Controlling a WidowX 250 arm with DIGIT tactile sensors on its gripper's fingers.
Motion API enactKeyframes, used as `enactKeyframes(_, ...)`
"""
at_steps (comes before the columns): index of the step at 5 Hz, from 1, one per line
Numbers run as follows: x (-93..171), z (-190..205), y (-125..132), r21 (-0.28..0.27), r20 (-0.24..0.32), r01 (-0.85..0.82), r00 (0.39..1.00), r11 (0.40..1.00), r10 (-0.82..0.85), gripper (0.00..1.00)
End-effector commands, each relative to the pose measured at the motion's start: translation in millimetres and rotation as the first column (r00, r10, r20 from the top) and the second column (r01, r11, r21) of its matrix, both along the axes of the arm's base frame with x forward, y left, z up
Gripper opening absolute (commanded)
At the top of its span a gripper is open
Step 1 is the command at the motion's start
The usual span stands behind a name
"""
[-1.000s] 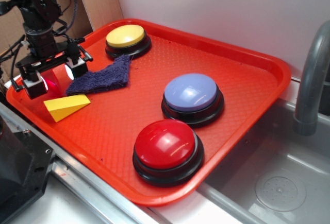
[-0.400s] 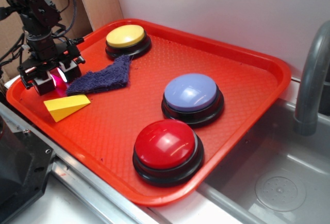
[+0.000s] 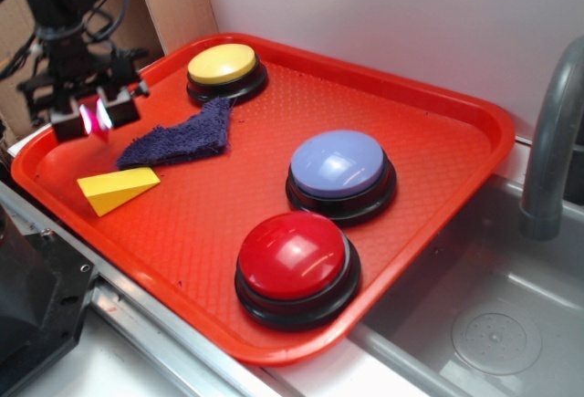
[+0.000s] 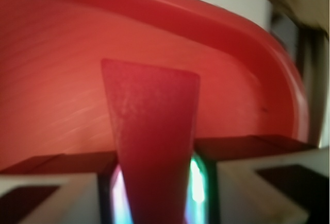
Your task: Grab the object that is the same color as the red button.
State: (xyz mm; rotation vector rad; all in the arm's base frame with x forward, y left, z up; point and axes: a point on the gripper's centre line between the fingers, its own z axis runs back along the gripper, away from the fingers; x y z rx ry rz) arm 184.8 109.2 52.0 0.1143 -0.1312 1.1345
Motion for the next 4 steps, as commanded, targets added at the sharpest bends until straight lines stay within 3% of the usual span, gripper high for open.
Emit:
enactKeyframes(1,13,70,-54,-0.015,0.066,0.475,0.879,0.88,-0.473,0.0)
enactKeyframes(2,3,79,-85,-0.055,0.056,0.676,0.737,0.735,-0.674,0.0)
enactKeyframes(3,-13,73,-102,-0.075,0.02,0.833,0.55,0.548,-0.835,0.0)
enactKeyframes(4,-22,69,-106,-0.081,0.001,0.831,0.552,0.55,-0.834,0.0)
